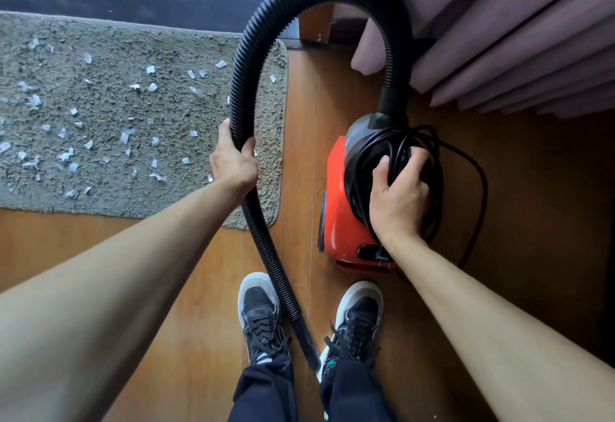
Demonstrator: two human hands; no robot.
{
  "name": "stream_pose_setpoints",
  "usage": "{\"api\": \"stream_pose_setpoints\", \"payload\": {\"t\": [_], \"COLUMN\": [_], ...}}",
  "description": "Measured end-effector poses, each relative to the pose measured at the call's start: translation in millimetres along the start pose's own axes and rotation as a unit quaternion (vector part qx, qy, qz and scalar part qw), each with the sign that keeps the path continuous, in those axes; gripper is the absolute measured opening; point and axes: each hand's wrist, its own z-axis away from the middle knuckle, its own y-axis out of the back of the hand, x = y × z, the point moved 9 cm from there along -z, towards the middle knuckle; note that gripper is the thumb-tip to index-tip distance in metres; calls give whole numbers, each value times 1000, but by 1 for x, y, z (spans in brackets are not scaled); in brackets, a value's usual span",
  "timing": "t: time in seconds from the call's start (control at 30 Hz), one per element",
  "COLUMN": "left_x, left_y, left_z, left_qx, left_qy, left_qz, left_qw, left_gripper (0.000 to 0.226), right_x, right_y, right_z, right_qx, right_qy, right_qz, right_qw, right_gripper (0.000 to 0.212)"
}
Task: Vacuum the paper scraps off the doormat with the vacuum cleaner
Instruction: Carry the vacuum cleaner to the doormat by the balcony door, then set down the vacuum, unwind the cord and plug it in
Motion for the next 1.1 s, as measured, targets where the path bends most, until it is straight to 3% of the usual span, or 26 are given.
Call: {"api": "stream_pose_setpoints", "payload": {"t": [0.17,0.33,0.43,0.53,0.67,0.83,1.1], "left_x": [7,20,36,67,122,198,338], "left_y": [11,20,28,45,68,117,236], "left_z": [10,41,62,79,104,140,218], "left_qx": [3,8,-9,-29,-76,-88,-32], "left_qy": [23,4,-25,-96,-198,-244,-290], "left_qz": [-23,-67,-92,-143,-261,-381,-407], "left_qw": [999,998,995,985,942,887,866], "left_gripper": [40,70,88,92,93,93,97], "right_x": [4,8,1,-25,-80,-163,-298], "right_y": [0,8,21,39,73,139,281], "right_z": [2,9,6,2,-3,-15,-29], "right_qx": [-70,-195,-256,-286,-289,-251,-187], "right_qy": [-44,-80,-60,5,71,130,180], "right_qz": [50,119,195,261,294,315,357], "right_qw": [995,970,945,922,908,906,897], "right_gripper": [40,65,76,80,82,82,92]}}
